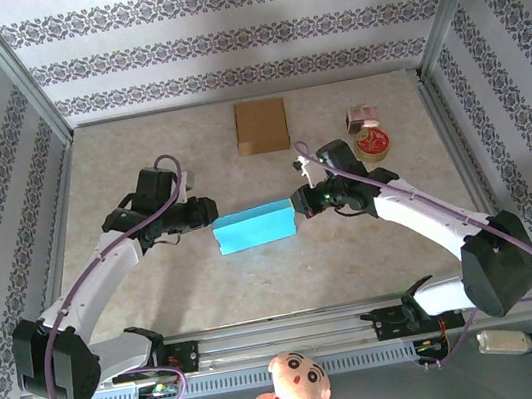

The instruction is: Fold the paper box

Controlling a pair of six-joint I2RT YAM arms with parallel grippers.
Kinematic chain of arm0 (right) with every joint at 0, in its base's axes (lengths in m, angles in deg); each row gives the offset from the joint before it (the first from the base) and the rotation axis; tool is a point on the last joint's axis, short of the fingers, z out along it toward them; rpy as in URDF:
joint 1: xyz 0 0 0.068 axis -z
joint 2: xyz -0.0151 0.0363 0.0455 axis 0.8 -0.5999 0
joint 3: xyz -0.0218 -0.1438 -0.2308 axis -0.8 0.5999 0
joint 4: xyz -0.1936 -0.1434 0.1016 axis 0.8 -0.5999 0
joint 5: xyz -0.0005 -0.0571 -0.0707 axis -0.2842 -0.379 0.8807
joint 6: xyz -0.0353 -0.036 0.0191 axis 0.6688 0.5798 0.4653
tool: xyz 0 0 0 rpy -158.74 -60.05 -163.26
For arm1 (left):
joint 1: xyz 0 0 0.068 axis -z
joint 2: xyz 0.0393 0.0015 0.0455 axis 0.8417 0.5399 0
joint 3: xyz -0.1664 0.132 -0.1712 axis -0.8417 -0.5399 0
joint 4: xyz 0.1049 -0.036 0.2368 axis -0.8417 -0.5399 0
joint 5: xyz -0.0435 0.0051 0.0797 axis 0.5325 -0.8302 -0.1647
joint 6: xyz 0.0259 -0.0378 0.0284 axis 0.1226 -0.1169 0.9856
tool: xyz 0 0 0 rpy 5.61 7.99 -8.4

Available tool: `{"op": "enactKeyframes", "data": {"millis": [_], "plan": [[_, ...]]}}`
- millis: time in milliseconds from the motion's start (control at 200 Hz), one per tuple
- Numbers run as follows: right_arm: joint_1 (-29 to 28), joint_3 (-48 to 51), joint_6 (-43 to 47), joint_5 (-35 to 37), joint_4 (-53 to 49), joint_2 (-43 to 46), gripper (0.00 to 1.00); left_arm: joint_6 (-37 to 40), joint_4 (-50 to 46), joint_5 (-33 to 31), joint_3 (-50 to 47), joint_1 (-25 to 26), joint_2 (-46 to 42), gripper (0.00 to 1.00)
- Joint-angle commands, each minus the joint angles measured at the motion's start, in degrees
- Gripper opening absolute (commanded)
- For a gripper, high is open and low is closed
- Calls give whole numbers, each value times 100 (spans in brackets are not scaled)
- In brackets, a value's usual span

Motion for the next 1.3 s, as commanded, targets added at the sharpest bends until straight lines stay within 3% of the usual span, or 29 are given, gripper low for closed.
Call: {"op": "enactKeyframes", "data": {"millis": [0,190,425,675,849,994,1294], "plan": [[-78,252,68,220,-278,3,10,-317,294,5,-126,49,-236,37],[-93,218,64,207,-262,2,11,-1259,1117,-56,-563,36,-471,41],[-118,149,57,205,-273,2,11,-1518,867,-157,-583,31,-300,39],[-139,129,46,248,-272,-35,12,-1497,230,-478,-704,30,-381,27],[-141,61,108,269,-279,-148,12,-1837,800,-75,-1099,33,-379,27],[-148,43,121,299,-269,-213,12,-1871,851,-149,-1240,31,-359,25],[-122,-126,72,-15,-427,132,35,-1823,822,-335,-1373,27,-371,23]]}}
